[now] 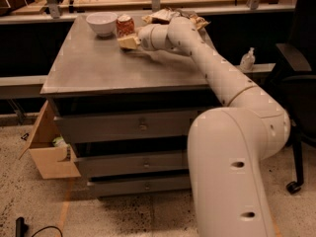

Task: Move coke can near white bowl

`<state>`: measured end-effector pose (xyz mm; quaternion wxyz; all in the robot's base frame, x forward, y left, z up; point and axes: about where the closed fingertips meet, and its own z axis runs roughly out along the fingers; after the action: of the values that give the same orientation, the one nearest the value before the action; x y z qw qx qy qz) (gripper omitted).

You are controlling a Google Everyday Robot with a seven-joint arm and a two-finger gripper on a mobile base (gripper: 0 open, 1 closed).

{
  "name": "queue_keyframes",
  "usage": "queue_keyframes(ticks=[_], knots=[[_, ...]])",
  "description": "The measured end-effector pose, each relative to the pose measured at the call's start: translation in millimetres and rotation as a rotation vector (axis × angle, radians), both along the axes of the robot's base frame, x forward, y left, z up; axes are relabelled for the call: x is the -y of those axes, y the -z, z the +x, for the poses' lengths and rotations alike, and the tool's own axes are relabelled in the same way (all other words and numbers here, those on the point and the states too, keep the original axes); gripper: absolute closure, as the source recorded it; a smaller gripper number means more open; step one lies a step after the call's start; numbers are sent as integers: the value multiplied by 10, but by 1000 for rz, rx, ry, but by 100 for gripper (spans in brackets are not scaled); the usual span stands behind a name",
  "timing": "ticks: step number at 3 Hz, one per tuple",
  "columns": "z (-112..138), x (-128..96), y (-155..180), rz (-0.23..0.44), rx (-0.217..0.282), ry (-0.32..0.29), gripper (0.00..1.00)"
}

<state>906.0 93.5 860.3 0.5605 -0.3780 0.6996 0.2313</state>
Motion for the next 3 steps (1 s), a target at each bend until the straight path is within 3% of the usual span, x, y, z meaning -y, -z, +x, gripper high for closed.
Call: queue_keyframes(ticks=[2,3], knots=[[73,-49,4,-2,3,10,53],[249,-203,-34,0,37,27,28]])
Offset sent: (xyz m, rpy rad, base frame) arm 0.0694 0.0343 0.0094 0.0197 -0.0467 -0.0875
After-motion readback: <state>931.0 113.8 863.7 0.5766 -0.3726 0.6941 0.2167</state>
